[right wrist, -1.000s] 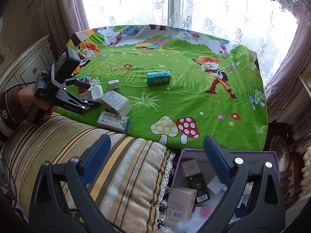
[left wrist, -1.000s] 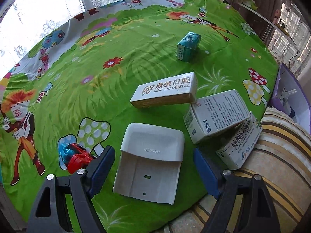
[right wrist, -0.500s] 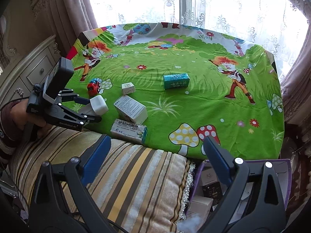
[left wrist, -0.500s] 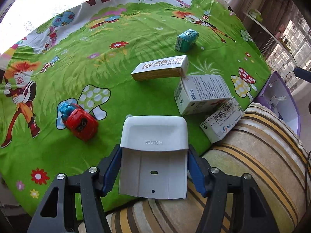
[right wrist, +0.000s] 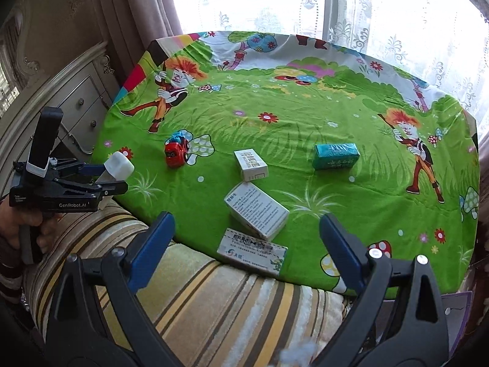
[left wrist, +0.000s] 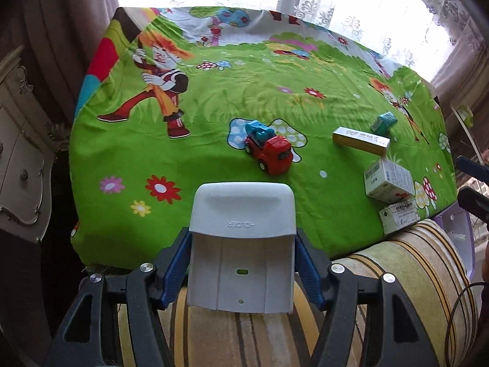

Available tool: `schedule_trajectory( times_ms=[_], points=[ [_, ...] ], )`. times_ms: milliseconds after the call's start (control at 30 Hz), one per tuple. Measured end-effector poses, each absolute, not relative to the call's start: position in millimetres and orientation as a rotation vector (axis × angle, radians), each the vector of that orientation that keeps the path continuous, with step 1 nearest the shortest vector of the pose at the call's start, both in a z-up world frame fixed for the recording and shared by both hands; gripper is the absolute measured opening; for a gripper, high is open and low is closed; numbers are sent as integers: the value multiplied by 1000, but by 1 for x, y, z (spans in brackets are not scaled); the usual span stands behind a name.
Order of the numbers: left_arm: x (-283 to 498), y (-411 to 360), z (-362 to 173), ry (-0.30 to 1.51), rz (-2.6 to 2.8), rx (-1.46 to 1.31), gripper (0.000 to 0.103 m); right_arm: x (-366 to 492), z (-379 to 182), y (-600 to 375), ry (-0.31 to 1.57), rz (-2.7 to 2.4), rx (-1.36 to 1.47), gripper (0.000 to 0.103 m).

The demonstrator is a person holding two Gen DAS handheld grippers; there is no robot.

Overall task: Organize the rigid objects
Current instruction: 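Grasp the white plastic holder with the left gripper while the right gripper grasps the red toy car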

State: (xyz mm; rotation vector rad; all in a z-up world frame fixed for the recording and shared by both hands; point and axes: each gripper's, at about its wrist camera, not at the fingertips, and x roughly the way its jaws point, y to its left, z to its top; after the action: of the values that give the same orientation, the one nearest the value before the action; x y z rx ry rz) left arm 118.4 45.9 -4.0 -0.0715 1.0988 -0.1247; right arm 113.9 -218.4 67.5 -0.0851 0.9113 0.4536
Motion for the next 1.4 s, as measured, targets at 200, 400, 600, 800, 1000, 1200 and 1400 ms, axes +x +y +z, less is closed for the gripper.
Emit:
schedule_trajectory(
  times_ms=[200, 400, 600, 800, 1000, 1200, 1400],
  points=[
    [114, 70, -9, 1072, -43, -169, 65, 142, 65, -169, 918, 489, -102, 91],
    [109, 76, -13, 1053, -33, -203, 65, 174, 52, -119, 936, 496, -120, 79],
    [105, 83, -17, 1041, -43, -247, 65, 185, 30, -77, 935, 510, -216, 63],
    [104, 87, -19, 1036, -61, -278, 65, 196, 20, -58, 930, 517, -259, 60],
    [104, 89, -21, 1036, -73, -296, 65, 206, 5, -40, 944, 512, -314, 48],
    [105, 90, -24, 1042, -81, -310, 65, 209, -3, -34, 954, 532, -322, 33],
    [106, 91, -25, 1046, -85, -319, 65, 211, -4, -34, 953, 544, -313, 26]
  ],
)
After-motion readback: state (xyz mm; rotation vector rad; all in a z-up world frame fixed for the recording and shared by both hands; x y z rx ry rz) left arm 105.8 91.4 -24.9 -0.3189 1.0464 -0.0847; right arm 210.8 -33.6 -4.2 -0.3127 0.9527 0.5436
